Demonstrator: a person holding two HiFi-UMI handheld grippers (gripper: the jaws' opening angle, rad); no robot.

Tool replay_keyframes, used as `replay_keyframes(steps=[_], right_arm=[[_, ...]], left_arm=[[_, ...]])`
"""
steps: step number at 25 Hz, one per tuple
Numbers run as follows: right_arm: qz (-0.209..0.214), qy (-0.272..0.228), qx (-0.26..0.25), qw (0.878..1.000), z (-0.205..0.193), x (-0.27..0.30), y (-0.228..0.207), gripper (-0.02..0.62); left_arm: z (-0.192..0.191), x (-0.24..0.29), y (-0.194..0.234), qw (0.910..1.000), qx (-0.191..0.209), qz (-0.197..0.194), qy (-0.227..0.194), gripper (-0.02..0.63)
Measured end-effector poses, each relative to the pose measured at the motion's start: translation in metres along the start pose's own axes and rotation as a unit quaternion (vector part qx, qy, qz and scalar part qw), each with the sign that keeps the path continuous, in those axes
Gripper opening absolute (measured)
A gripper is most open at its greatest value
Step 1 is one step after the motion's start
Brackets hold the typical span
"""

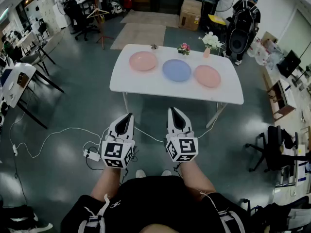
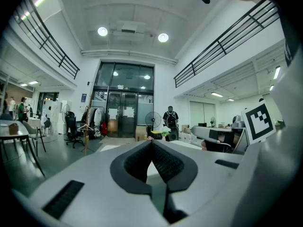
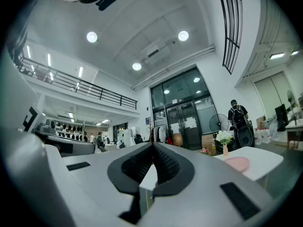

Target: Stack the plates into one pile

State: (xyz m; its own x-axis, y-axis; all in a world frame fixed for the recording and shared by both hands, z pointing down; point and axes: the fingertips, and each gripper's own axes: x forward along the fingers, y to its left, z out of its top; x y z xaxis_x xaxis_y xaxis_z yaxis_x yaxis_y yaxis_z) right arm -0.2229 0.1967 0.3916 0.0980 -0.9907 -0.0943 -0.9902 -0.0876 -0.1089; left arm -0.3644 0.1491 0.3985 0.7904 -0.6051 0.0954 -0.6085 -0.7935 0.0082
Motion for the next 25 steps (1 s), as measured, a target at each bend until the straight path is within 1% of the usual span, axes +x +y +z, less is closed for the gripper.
replay_keyframes(steps=[7, 11, 15, 19, 25], right_arm=[[-0.007, -0.004, 0.01, 1.0, 0.0, -0.005, 0.005, 0.015], [-0.004, 0.003, 0.0, 1.0, -0.002, -0.005, 0.006, 0.015], [-0.001, 0.007, -0.002, 1.0, -0.004, 0.004, 0.014, 0.015], [-0.002, 0.008, 0.001, 1.0, -0.01, 0.018, 0.029, 0.015], [-0.009, 0.003, 0.001, 1.0, -0.019, 0.044, 0.061, 0.015]], left_arm=[[0.0, -0.008, 0.002, 1.0, -0.002, 0.0, -0.002, 0.012], [-0.002, -0.006, 0.0, 1.0, -0.006, -0.003, 0.0, 0.012], [-0.002, -0.004, 0.008, 1.0, -0.006, -0.006, 0.0, 0.012], [-0.004, -0.005, 0.027, 0.9999, -0.005, -0.011, -0.002, 0.012], [-0.007, -0.011, 0.073, 0.9998, -0.004, -0.017, -0.012, 0.012]])
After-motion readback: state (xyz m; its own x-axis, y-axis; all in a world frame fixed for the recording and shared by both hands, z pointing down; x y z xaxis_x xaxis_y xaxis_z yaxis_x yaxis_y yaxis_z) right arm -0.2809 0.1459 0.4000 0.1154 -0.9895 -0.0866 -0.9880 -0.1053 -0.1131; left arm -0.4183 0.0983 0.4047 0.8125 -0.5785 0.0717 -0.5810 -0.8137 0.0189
